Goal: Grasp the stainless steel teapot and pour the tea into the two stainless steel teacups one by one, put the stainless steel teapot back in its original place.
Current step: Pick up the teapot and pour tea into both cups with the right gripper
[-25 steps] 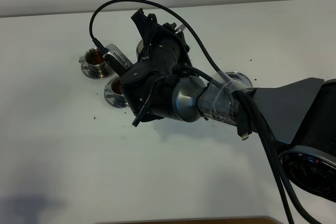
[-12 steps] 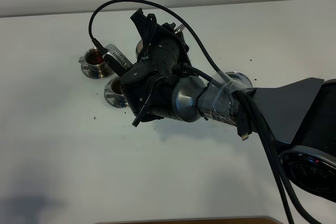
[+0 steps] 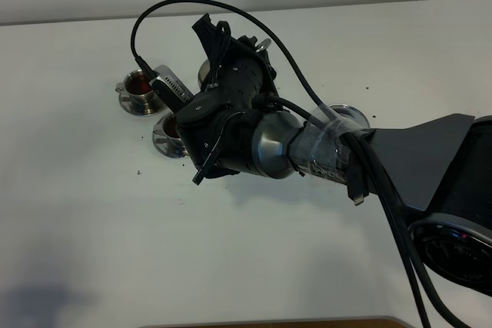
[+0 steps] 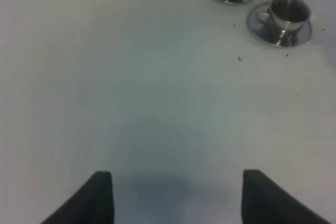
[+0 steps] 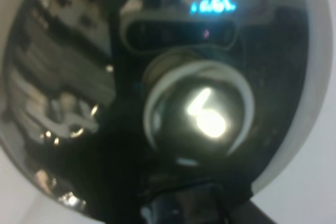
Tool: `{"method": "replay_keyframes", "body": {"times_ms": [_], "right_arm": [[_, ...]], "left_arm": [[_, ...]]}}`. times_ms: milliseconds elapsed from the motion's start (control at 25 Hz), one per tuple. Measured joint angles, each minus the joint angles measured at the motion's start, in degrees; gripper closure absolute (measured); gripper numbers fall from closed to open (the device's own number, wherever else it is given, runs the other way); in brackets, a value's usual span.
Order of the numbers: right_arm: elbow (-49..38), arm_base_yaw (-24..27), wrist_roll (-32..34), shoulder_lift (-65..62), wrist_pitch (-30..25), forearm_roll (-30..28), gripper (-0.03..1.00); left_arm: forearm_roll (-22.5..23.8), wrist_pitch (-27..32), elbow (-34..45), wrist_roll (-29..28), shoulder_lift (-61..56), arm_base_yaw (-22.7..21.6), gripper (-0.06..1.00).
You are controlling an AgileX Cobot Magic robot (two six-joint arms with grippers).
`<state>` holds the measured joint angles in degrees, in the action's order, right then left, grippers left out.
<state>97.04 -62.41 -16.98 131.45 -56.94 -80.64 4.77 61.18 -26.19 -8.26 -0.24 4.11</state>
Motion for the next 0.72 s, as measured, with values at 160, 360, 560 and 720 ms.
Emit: {"method": "replay_keyframes", "body": {"times_ms": [160,360,560,720], "right_arm": [[0.0,0.0,3.2,0.0,0.0,3.8,0.78],[0.0,0.0,4.7,-0.4,-0.1,10.3,0.78],[0.0,0.0,5.1,-1.5,-0.6,15.3,0.78],[0.0,0.0,5.2,-3.7,-0.7,20.0,0.78]], "left_arm": [[0.0,0.0,0.0,0.0,0.0,0.0,0.36],[0.0,0.0,0.0,0.1,0.0,0.0,0.36],[0.0,0.0,0.0,0.1,0.0,0.0,0.36],[0.0,0.0,0.0,0.1,0.0,0.0,0.36]]}}
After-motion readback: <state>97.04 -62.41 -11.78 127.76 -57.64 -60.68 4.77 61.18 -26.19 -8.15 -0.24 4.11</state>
